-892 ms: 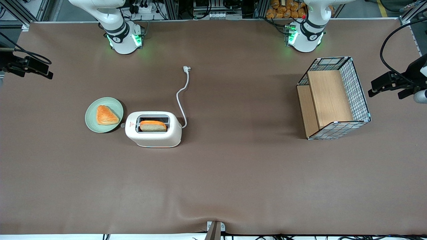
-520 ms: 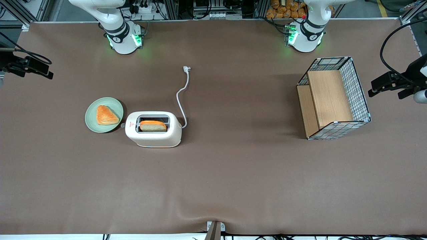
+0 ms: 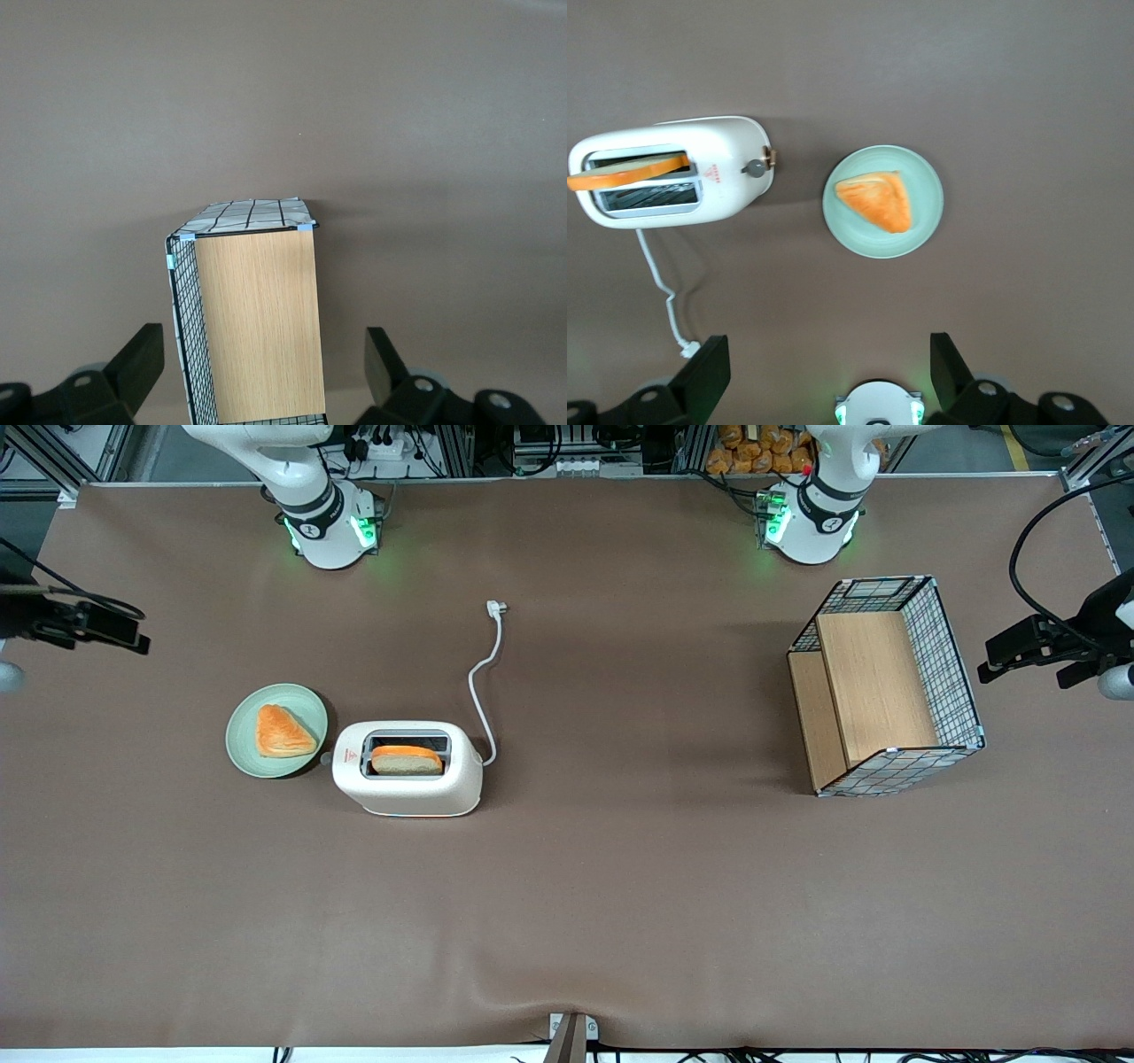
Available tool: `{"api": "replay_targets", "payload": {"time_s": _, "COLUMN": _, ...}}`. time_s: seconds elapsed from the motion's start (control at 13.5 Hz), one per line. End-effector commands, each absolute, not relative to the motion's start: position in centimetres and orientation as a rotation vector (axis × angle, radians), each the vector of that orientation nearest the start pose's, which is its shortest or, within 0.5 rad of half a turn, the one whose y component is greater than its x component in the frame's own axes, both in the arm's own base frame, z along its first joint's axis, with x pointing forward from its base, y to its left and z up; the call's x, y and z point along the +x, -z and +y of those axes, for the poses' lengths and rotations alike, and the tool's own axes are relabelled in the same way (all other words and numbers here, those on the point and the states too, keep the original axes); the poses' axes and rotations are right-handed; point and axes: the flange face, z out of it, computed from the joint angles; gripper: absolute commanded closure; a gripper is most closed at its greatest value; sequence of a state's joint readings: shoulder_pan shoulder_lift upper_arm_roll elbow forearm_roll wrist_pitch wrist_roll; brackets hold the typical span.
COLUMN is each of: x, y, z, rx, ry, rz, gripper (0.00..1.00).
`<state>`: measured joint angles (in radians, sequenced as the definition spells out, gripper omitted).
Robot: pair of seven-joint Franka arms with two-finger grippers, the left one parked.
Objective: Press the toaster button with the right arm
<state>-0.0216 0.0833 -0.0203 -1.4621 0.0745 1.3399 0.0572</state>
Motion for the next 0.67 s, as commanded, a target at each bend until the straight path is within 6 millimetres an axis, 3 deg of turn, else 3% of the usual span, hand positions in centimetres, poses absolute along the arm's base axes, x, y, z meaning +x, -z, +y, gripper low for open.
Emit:
{"api": "replay_targets", "payload": {"time_s": 0.0, "x": 57.0, "y": -58.1, "z": 0.4, "rx": -2.968, "ry": -0.425, "rz": 0.131, "gripper": 0.0}}
{"api": "replay_targets", "payload": {"time_s": 0.15, "x": 58.0, "y": -55.4, "z": 0.8, "rx": -2.919, "ry": -0.49, "rz": 0.131, "gripper": 0.01}}
{"api": "replay_targets", "payload": {"time_s": 0.22, "x": 58.1, "y": -54.4, "z": 0.9, "rx": -2.909, "ry": -0.516, "rz": 0.131, "gripper": 0.06}}
{"api": "replay_targets", "payload": {"time_s": 0.45, "x": 58.1, "y": -52.4, "z": 0.9, "rx": -2.817, "ry": -0.536, "rz": 0.14, "gripper": 0.36}}
{"api": "replay_targets", "payload": {"time_s": 0.52, "x": 58.3, "y": -51.4, "z": 0.0, "rx": -2.788, "ry": -0.522, "rz": 0.163, "gripper": 0.49}}
{"api": "replay_targets", "payload": {"time_s": 0.59, "x": 58.2, "y": -50.4, "z": -0.1, "rx": -2.769, "ry": -0.528, "rz": 0.137, "gripper": 0.7}}
